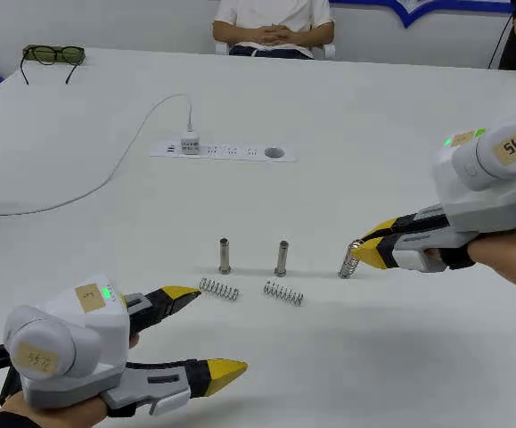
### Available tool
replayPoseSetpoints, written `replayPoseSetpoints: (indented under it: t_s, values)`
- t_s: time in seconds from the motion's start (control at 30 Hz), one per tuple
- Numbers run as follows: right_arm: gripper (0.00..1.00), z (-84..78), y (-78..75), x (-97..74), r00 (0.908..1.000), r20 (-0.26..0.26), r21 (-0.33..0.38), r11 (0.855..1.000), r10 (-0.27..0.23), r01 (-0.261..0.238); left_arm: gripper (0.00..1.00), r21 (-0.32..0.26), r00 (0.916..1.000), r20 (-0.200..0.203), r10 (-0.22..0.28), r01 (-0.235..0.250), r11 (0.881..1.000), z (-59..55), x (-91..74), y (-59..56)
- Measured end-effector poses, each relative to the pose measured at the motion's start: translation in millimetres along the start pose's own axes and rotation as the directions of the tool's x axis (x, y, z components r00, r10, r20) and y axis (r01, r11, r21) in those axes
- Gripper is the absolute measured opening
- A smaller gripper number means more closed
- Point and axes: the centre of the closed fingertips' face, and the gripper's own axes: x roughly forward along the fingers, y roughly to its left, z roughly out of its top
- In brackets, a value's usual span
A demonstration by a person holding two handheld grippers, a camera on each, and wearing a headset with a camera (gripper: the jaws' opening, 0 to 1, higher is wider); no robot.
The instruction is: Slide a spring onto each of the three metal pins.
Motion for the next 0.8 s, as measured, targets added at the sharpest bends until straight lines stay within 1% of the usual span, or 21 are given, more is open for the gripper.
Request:
replayPoseSetpoints:
  t_s: [0.43, 0.8]
  values:
    - [0.11, 7.4, -18.8, -6.2, 0.9995, 0.009, 0.006, 1.0, -0.031, 0.031, 0.64, -0.008, 0.9999, -0.005, 0.014, -0.014, 1.0, -2.7, -4.3, 3.4]
    - [0.11, 15.3, -32.0, -2.8, 0.9985, 0.02, 0.012, 0.999, -0.052, 0.051, 0.64, -0.011, 0.9998, -0.008, 0.017, -0.017, 1.0, -4.5, -4.9, 3.6]
